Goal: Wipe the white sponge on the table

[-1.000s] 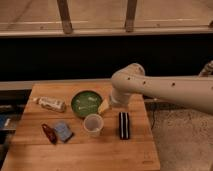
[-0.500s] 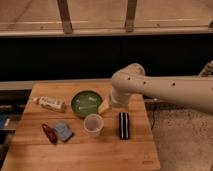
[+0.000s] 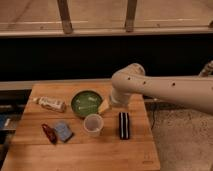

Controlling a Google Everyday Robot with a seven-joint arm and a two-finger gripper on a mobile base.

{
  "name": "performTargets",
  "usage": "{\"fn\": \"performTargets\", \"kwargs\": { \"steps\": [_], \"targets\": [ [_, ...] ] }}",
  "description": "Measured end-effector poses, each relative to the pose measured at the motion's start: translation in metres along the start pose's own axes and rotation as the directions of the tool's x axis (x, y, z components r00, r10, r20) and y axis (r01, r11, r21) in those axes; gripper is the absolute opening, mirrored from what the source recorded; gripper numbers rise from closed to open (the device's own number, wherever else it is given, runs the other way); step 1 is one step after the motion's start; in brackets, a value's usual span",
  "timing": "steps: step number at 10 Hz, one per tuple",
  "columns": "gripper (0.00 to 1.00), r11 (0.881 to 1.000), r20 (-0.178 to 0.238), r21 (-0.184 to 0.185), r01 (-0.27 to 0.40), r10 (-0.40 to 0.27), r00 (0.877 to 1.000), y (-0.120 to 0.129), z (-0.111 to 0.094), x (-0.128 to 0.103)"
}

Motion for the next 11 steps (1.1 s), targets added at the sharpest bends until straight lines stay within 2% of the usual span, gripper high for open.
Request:
{"fn": "performTargets", "kwargs": {
  "steps": [8,10,11],
  "targets": [
    [0.8,1.0,0.006,0.004,0.004,-0.004,1.0,0.0,-0.001,-0.001],
    [0.8,0.999,0.063,0.004,0.047,-0.047,0.997,0.013,-0.017,-0.012],
    [0.8,0.997,0.082,0.003,0.083,-0.083,0.993,0.028,-0.026,-0.022]
  ]
}}
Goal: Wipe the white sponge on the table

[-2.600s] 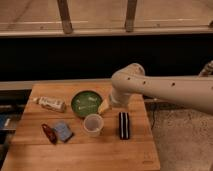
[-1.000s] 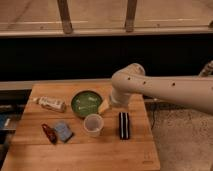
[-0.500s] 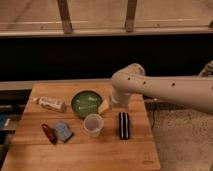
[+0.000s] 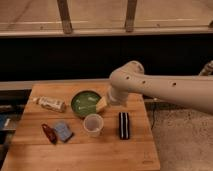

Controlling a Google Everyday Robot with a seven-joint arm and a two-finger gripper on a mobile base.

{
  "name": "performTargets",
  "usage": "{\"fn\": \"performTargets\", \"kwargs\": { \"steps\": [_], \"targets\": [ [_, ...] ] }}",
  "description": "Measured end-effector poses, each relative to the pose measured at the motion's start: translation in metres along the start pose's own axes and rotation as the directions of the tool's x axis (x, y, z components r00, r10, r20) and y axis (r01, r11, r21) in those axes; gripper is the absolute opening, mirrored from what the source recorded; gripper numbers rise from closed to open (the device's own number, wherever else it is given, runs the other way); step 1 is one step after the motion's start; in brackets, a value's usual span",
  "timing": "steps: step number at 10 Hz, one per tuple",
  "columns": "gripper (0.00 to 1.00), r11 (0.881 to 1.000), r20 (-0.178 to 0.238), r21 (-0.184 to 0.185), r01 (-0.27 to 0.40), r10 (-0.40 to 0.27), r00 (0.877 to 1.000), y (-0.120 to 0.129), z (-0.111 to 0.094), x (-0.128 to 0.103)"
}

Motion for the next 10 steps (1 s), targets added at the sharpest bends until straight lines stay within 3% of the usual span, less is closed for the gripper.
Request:
{"fn": "performTargets", "kwargs": {
  "steps": [3,5,7,10],
  "targets": [
    [0.8,0.99,0.031,-0.02,0.138,-0.137,0.99,0.057,-0.003,-0.038],
    [0.8,0.968,0.033,-0.042,0.249,-0.247,0.968,0.099,0.003,-0.054],
    [0.8,0.938,0.031,-0.081,0.338,-0.336,0.941,0.143,0.01,-0.058],
    [0.8,0.938,0.03,-0.075,0.339,-0.338,0.941,0.141,0.01,-0.059]
  ]
}}
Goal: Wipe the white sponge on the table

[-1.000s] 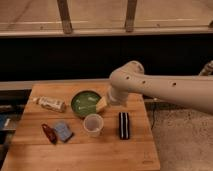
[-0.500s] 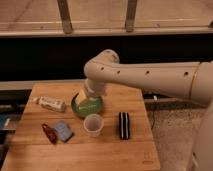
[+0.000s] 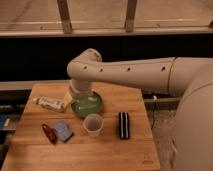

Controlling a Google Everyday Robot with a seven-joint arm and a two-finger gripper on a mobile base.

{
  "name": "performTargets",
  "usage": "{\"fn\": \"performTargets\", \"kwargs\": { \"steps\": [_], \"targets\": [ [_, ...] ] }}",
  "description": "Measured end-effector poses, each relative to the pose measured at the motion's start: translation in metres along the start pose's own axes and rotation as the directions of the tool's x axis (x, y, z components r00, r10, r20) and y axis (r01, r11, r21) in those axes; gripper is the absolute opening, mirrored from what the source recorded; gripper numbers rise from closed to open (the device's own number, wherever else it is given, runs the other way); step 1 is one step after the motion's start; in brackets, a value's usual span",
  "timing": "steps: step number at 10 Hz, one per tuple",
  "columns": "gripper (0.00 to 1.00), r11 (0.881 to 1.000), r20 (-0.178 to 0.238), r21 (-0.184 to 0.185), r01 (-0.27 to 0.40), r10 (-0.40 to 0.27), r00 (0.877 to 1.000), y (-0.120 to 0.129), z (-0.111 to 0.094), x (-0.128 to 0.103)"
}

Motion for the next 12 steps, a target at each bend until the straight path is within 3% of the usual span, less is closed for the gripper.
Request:
{"fn": "performTargets", "kwargs": {
  "steps": [5,6,7,8,12],
  "targets": [
    [0.8,1.0,-0.011,0.007,0.005,-0.005,1.0,0.0,0.001,0.001],
    [0.8,1.0,-0.033,0.012,0.025,-0.025,0.999,0.005,0.005,0.001],
    [0.8,0.998,-0.081,0.017,0.066,-0.065,0.995,0.016,0.017,-0.002],
    [0.8,0.993,-0.139,0.017,0.114,-0.111,0.984,0.029,0.035,-0.005],
    [0.8,0.98,-0.25,-0.023,0.196,-0.195,0.948,0.057,0.069,-0.004]
  ]
}}
